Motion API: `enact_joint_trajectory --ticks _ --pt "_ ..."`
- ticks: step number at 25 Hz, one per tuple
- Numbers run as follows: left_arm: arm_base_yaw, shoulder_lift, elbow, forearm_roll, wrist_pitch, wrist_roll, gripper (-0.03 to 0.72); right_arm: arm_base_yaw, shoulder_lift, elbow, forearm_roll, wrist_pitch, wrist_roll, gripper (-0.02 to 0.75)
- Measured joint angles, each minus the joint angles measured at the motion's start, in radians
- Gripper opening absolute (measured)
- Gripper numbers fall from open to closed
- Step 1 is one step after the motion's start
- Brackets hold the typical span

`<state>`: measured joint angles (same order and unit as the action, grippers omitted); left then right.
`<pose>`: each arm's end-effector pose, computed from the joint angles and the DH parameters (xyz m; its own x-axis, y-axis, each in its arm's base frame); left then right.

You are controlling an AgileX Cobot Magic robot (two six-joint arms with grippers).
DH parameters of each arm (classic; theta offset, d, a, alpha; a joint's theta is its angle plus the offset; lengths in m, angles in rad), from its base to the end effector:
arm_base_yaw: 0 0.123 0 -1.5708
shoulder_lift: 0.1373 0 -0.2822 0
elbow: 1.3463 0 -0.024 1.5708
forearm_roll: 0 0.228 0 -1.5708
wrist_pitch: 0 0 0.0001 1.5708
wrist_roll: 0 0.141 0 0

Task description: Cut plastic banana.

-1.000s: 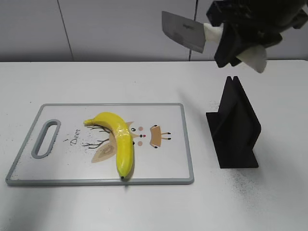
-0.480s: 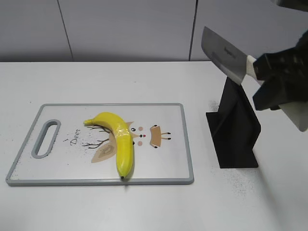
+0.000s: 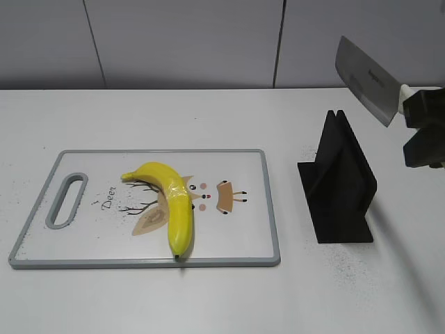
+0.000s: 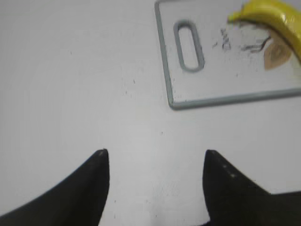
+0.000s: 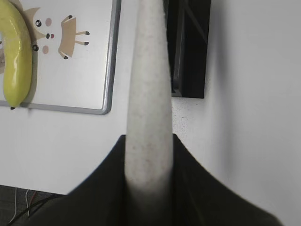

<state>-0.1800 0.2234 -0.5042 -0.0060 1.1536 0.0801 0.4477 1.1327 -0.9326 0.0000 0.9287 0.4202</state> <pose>0.0389 -0.0079 0.2272 -0.6795 0.2025 -0.7051 0.2363 0.9703 0.0510 0.1954 0.0938 0.2689 -0.8870 0.0266 -0.4609 -0.0778 0.9755 0.2059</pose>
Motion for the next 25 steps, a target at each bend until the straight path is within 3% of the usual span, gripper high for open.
enact_joint_trajectory --ticks 6,25 --pt "0.0 -0.211 0.018 0.006 -0.052 0.0 0.585 0.0 0.002 0.006 -0.009 -0.006 0.043 0.164" --pt "0.0 -0.215 0.019 0.006 -0.057 0.0 0.583 0.0 0.186 0.006 -0.08 -0.063 0.086 0.164"
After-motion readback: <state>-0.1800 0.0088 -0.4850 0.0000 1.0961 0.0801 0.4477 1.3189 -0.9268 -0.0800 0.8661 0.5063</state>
